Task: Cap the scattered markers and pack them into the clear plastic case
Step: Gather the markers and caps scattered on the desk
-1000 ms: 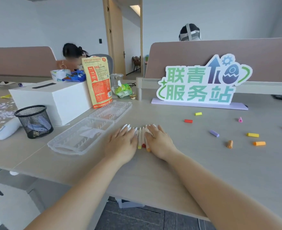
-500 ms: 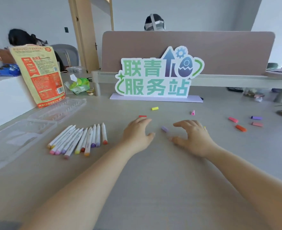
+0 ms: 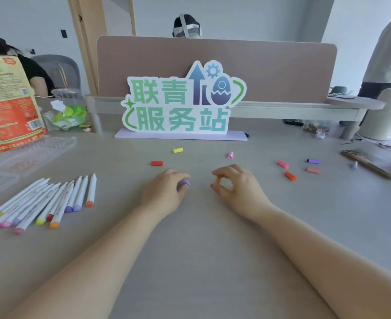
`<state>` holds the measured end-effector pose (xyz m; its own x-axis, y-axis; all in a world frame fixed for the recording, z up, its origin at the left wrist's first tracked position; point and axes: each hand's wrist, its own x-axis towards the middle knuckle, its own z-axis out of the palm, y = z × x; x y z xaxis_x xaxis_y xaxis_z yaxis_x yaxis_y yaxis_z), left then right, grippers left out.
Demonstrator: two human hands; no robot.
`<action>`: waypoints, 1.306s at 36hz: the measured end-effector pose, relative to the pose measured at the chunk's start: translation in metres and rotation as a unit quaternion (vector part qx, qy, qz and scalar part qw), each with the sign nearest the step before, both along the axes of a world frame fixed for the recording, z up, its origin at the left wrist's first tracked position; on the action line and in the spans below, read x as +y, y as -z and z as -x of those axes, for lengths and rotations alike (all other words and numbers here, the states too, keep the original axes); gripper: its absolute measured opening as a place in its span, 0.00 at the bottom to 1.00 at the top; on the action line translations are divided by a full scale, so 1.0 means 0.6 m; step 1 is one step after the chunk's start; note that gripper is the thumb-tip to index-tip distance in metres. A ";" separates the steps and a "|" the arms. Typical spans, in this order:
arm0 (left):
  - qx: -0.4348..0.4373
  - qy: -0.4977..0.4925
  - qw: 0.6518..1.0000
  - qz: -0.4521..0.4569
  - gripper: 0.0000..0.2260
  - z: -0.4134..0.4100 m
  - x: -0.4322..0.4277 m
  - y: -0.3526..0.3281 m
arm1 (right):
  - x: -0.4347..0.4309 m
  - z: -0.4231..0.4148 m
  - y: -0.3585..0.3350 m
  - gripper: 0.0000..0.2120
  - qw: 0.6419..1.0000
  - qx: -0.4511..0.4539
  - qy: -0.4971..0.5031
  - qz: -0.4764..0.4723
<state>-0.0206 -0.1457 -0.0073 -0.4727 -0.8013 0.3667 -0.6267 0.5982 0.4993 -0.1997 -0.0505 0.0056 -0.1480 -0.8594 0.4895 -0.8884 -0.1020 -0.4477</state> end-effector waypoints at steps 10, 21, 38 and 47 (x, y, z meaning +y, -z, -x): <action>0.098 0.015 0.994 -0.043 0.07 0.070 0.055 -0.007 | 0.058 0.141 -0.008 0.12 0.996 -0.067 0.041 -0.038; 0.101 0.034 0.994 -0.038 0.07 0.177 0.098 -0.003 | 0.075 0.236 -0.003 0.12 0.995 -0.033 0.059 -0.074; 0.092 -0.004 0.996 0.007 0.03 0.192 0.104 -0.004 | 0.067 0.285 0.005 0.12 0.982 -0.011 0.161 -0.101; 0.066 -0.028 0.997 0.007 0.07 0.191 0.105 -0.001 | 0.060 0.278 0.012 0.08 0.991 -0.012 0.121 -0.054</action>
<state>-0.1350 -0.0828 -0.0068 -0.3748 -0.8194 0.4337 -0.5892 0.5716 0.5710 -0.3666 -0.0146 -0.0014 -0.3665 -0.8443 0.3908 -0.8697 0.1617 -0.4663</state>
